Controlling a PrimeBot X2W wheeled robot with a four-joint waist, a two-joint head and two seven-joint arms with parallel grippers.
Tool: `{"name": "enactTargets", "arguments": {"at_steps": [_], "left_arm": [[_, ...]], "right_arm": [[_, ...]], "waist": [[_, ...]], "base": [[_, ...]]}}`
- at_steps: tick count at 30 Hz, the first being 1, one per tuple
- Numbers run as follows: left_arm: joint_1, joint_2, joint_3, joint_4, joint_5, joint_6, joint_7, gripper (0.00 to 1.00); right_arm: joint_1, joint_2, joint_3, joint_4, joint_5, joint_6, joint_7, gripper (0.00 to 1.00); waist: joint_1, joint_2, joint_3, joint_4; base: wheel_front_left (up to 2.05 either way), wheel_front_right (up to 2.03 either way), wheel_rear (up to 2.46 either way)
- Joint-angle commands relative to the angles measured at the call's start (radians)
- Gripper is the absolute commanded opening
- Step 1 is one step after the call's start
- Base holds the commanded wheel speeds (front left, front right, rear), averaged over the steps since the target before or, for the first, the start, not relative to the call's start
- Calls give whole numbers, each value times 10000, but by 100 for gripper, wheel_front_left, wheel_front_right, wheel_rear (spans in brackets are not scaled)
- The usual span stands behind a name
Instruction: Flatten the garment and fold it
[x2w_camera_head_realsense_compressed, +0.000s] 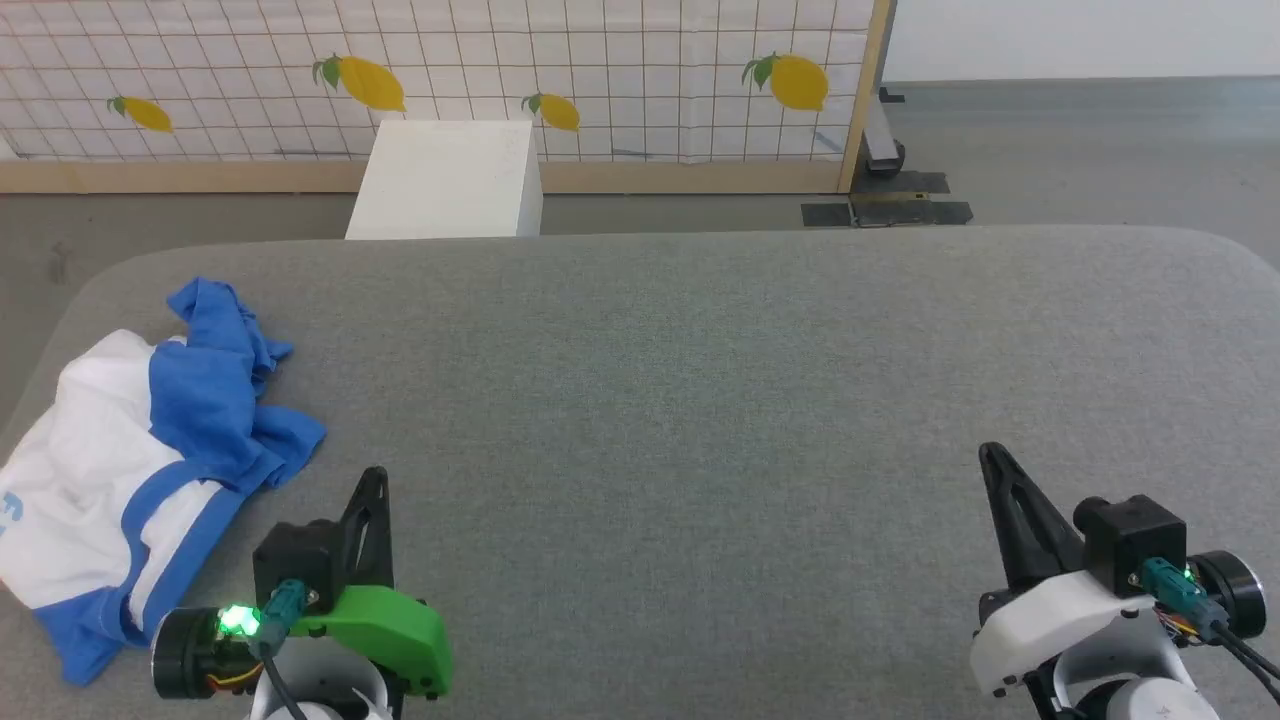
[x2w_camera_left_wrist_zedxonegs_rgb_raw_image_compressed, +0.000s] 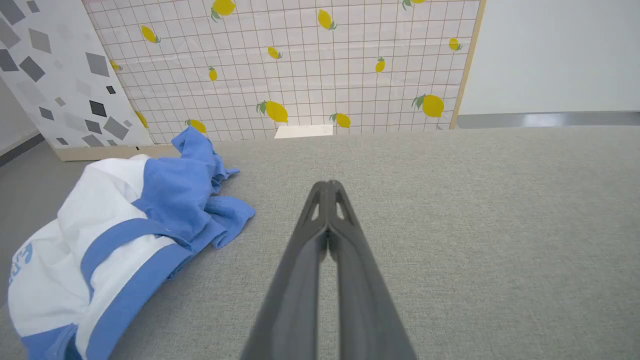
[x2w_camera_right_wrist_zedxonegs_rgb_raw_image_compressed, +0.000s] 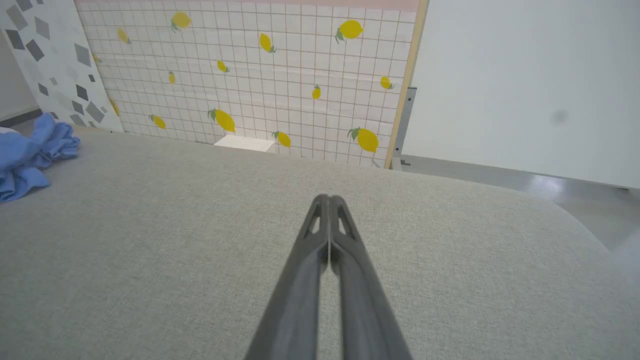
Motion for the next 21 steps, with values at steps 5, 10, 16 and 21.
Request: {"name": "enactTargets", "arguments": {"at_steps": [5, 10, 16, 21], "left_arm": [[-178, -53, 34, 34, 103, -11, 14, 0], [-178, -53, 34, 34, 103, -11, 14, 0], [-178, -53, 34, 34, 103, -11, 14, 0], [-178, -53, 34, 34, 103, -11, 14, 0]], "right_arm": [[-165, 24, 14, 18, -64, -17, -1, 0], [-165, 24, 14, 18, -64, -17, -1, 0], [-165, 24, 14, 18, -64, -17, -1, 0], [-165, 24, 14, 18, -64, -17, -1, 0]], "waist": [[0, 0, 0, 0], [0, 0, 0, 0], [0, 0, 0, 0], [0, 0, 0, 0]], "base": [[0, 0, 0], [0, 0, 0], [0, 0, 0], [0, 0, 0]]}}
